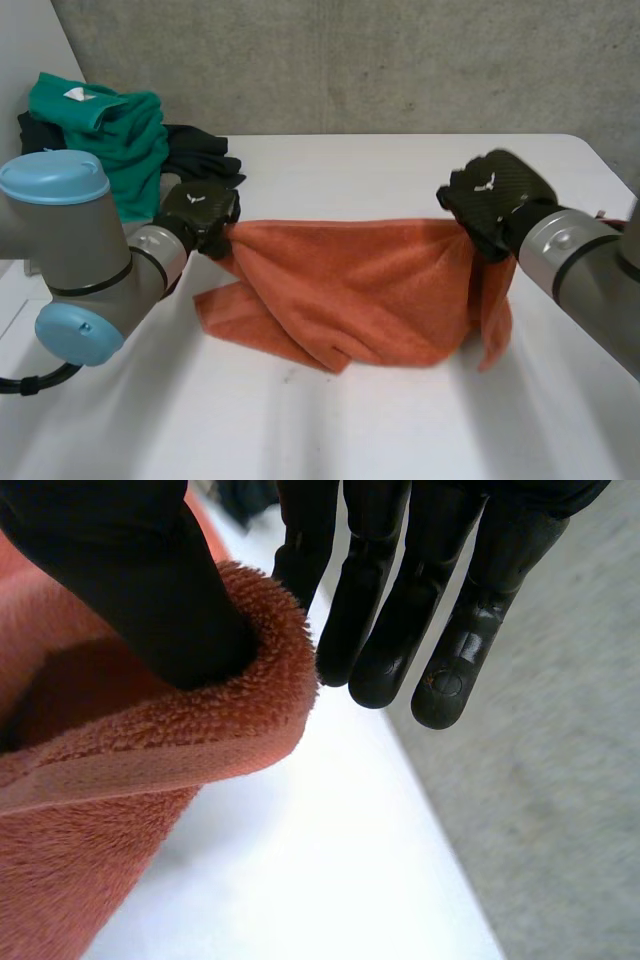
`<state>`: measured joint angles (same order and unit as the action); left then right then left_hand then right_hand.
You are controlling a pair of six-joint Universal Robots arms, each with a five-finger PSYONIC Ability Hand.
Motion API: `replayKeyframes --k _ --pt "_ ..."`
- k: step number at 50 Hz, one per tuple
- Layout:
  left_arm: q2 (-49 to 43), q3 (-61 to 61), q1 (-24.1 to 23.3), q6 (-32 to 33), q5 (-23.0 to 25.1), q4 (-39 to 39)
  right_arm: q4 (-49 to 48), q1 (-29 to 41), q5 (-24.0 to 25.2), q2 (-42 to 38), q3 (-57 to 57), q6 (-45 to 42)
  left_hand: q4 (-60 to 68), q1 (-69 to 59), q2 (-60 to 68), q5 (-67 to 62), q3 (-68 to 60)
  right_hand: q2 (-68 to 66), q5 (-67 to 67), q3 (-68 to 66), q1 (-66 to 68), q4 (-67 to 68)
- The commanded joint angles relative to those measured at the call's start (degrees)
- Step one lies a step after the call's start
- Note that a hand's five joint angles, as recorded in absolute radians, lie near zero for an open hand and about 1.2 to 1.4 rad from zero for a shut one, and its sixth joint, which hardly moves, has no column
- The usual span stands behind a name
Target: Fold the laundry.
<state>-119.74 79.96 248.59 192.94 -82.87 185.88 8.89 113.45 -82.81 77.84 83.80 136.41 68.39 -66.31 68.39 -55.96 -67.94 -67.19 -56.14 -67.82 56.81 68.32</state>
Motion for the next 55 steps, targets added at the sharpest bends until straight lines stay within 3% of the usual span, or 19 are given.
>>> replayKeyframes --k 1,3,7,12,17,27,34,39,42,43,47,50,55 --pt "-6.6 -9.1 -0.2 9.1 0.3 11.1 -5.5 -0.3 -1.7 -13.8 -12.4 2.2 11.6 -13.7 11.6 -14.0 -12.1 -12.8 -13.9 -12.2 23.2 11.7" --pt "-9.6 -15.8 -0.4 15.0 -0.6 17.5 -9.9 -0.4 -4.3 -17.5 -19.7 7.8 11.6 -13.7 11.6 -14.0 -12.1 -12.8 -13.9 -12.2 23.2 11.7" --pt "-12.3 -26.4 -1.4 19.9 -4.4 25.6 -17.9 -0.6 -10.2 -21.9 -31.2 13.6 11.6 -13.7 11.6 -14.0 -12.1 -12.8 -13.9 -12.2 23.2 11.7" --pt "-10.8 -33.1 -2.6 19.4 -8.0 30.7 -30.2 -0.6 -13.1 -22.7 -37.0 13.6 11.6 -13.7 11.6 -14.0 -12.1 -12.8 -13.9 -12.2 23.2 11.7" --pt "-4.7 -28.1 -2.7 16.7 -8.2 31.4 -38.1 -0.6 -11.9 -19.1 -34.5 13.2 11.6 -13.7 11.6 -14.0 -12.1 -12.8 -13.9 -12.2 23.2 11.7" --pt "6.3 -1.6 -2.8 14.1 -7.6 31.1 -31.5 -1.2 -2.6 -11.3 -15.4 13.1 11.6 -13.7 11.6 -14.0 -12.1 -12.8 -13.9 -12.2 23.2 11.7" --pt "5.6 14.0 -4.4 14.1 -5.7 31.1 -21.5 -4.2 -0.1 -10.3 -0.6 13.3 11.6 -13.7 11.6 -14.0 -12.1 -12.8 -13.9 -12.2 23.2 11.7" --pt "1.8 17.4 -5.6 14.6 -5.6 31.0 -20.2 -4.9 3.9 -12.3 5.5 13.2 11.6 -13.7 11.6 -14.0 -12.1 -12.2 -13.3 -11.6 22.6 11.1" --pt "-0.6 17.3 -5.6 14.5 -5.7 30.9 -20.2 -5.6 4.6 -14.7 5.9 13.8 11.6 -13.7 11.6 -14.0 -12.1 -1.3 -2.4 -0.7 11.7 0.2" --pt "-0.8 17.1 -5.6 14.5 -5.7 30.9 -20.0 -6.1 4.3 -15.8 5.8 14.1 11.6 -13.7 11.6 -14.0 -12.1 8.1 7.0 8.7 2.3 -9.2" --pt "-0.2 17.1 -5.1 14.4 -5.7 30.6 -19.9 -6.7 4.3 -16.5 5.8 15.5 11.6 -13.7 11.6 -14.0 -12.1 19.6 18.5 20.2 -9.2 -20.7" --pt "1.8 17.3 -4.6 14.1 -5.8 30.5 -19.5 -7.7 3.9 -16.2 5.8 19.3 11.6 -13.7 11.6 -14.0 -12.1 38.0 37.0 38.7 -27.6 -39.2" --pt "3.5 18.3 -3.4 13.7 -5.8 30.3 -18.7 -10.4 3.6 -15.7 6.2 29.3 11.6 -13.7 11.6 -14.0 -12.1 44.3 43.3 44.9 -33.9 -45.4"
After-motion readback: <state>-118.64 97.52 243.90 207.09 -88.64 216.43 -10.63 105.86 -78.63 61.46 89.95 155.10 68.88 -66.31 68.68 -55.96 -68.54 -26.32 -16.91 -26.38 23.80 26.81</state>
